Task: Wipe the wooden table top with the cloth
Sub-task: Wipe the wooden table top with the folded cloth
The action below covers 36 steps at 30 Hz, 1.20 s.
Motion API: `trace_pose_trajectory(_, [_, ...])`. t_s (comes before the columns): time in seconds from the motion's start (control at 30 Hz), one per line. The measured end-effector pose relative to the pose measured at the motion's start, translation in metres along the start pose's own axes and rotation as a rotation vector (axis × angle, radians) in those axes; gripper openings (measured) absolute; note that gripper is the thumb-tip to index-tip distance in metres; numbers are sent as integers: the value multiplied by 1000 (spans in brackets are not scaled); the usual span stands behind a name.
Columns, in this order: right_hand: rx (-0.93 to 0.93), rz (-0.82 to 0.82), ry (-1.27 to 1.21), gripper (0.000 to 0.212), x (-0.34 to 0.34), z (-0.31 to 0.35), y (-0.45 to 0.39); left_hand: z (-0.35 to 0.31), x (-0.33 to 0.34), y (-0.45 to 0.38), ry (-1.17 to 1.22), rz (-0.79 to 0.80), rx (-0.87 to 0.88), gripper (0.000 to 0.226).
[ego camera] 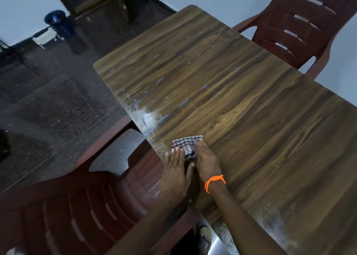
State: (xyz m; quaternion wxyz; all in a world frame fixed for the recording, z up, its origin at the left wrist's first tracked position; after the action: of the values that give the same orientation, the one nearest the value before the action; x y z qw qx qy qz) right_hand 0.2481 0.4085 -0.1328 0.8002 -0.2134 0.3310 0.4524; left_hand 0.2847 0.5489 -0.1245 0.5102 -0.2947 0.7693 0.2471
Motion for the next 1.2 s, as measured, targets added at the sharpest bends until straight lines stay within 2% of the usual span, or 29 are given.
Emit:
trace_pose_trajectory(0.1, [-18,52,-15,53,13,17,25,9,0,33,82,-7,-61,64])
trace_pose_trajectory(0.23, [-89,55,12,45,-1,10,79,5,7,82,76,8,50,61])
trace_pose_trajectory(0.3, [-64,36,17,42,-13,-5,96,-6,9,94,62,36,81,62])
trace_pose_trajectory(0.4, [77,-16,21,55,-26,-23,95,-21,7,78,26,63,123,63])
trace_pose_trajectory(0.5, [128,-60,40,48,-24,-17,67,-19,-1,38,-46,103,173,65])
trace_pose_trajectory(0.6, [127,-74,16,44,-10,3,34,9,-13,1,-137,95,197,63])
trace_pose_trajectory(0.7, [123,-95,-18,46,16,35,17,53,-30,-14,-124,87,236,62])
trace_pose_trajectory(0.83, [139,-90,-24,38,53,74,34,100,-49,-6,-88,129,318,61])
trace_pose_trajectory(0.97, [303,-236,9,43,64,85,75,109,-55,-5,-116,235,522,63])
trace_pose_trajectory(1.03, [444,-306,38,43,67,88,82,101,-54,-11,-139,263,624,65])
trace_pose_trajectory(1.13, [644,-406,50,49,66,87,65,87,-51,-24,-191,288,639,68])
trace_pose_trajectory(1.2, [694,-448,69,46,64,91,44,82,-52,-41,-227,291,623,68])
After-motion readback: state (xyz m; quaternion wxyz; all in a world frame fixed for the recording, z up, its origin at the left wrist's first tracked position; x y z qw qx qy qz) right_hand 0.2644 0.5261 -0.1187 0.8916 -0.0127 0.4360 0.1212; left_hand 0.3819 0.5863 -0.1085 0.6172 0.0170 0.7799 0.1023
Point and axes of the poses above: each hand's wrist, its own y-axis away from the middle knuckle, its own x-axis out of the palm, z = x × y, the point moved 1 cm from there along -y, towards the middle knuckle, and after that the axes turned 3 degrees about x, right-handed, at the moved point
